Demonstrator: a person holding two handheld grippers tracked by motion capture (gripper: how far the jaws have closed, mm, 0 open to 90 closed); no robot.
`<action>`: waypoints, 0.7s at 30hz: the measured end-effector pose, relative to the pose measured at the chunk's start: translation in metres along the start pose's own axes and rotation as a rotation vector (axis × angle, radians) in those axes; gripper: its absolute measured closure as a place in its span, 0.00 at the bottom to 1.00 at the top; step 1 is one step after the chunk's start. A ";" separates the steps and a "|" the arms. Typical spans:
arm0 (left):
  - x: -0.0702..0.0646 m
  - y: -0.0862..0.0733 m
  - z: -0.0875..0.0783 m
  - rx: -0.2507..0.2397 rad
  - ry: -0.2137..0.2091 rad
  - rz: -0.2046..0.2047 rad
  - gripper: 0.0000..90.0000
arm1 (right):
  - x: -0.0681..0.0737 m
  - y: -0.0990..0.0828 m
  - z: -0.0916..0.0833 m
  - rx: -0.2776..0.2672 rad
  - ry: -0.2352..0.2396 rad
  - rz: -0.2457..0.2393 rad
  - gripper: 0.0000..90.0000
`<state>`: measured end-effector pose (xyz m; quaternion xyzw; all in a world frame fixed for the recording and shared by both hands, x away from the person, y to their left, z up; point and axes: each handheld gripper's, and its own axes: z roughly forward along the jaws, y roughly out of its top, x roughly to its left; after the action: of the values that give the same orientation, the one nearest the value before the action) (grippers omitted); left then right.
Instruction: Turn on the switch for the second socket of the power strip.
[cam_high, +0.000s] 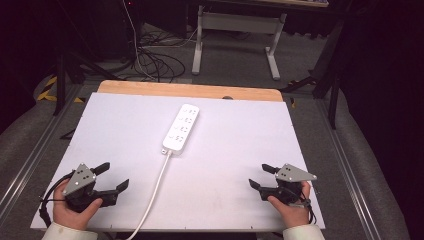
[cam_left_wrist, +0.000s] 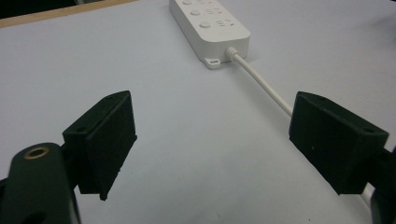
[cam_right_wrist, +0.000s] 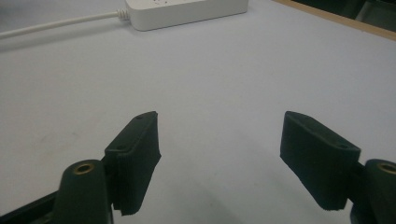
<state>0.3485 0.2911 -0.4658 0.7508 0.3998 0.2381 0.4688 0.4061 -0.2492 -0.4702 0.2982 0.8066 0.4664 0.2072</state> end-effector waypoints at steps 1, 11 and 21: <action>0.000 0.000 0.000 0.002 -0.001 0.004 0.17 | 0.000 0.000 0.000 0.000 0.000 0.000 0.32; -0.002 0.008 0.001 0.018 -0.002 0.078 0.16 | 0.000 -0.001 -0.001 -0.001 0.002 -0.001 0.32; 0.000 0.009 -0.003 -0.013 -0.025 0.007 0.19 | 0.000 -0.001 0.000 -0.003 0.007 0.002 0.32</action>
<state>0.3501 0.2903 -0.4563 0.7521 0.3896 0.2331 0.4778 0.4055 -0.2493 -0.4706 0.2970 0.8063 0.4691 0.2042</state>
